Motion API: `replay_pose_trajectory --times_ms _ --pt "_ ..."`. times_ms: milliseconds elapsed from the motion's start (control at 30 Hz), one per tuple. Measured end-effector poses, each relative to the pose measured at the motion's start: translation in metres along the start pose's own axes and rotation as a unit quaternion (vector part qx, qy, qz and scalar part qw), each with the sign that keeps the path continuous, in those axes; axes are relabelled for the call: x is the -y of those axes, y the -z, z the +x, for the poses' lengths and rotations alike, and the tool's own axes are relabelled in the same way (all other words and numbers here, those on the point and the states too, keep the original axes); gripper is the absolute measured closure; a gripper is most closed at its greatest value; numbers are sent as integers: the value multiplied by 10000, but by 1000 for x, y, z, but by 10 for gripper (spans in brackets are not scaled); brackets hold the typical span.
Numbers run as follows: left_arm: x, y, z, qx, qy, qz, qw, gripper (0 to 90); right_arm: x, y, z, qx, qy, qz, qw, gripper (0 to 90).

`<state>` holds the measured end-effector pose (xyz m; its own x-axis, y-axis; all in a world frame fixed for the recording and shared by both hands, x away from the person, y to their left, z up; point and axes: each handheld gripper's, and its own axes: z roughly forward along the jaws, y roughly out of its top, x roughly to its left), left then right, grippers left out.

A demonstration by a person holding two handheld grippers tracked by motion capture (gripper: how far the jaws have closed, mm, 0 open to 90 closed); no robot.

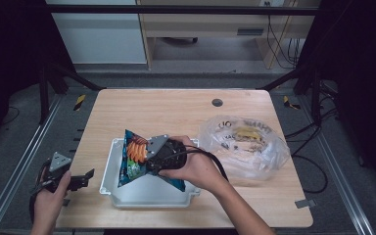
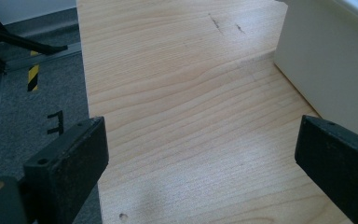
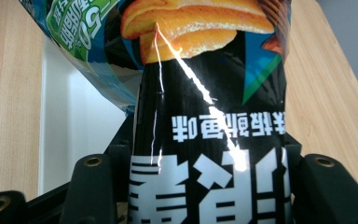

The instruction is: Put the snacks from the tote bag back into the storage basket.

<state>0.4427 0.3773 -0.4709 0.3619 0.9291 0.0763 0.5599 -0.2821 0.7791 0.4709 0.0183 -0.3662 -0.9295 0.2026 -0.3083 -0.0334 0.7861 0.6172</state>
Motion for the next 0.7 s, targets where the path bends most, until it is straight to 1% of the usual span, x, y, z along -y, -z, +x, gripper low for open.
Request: replay_pose_trajectory --times_ms 133,233,700 --pt "0 0 0 1 -1 -1 10000 26 0 -3 1 -43 59 31 10000 440" --pt "0 0 0 2 -5 3 10000 26 0 -5 2 -69 -2 30 10000 440" --pt "0 0 0 5 -3 0 10000 26 1 -13 4 -148 24 60 9999 440"
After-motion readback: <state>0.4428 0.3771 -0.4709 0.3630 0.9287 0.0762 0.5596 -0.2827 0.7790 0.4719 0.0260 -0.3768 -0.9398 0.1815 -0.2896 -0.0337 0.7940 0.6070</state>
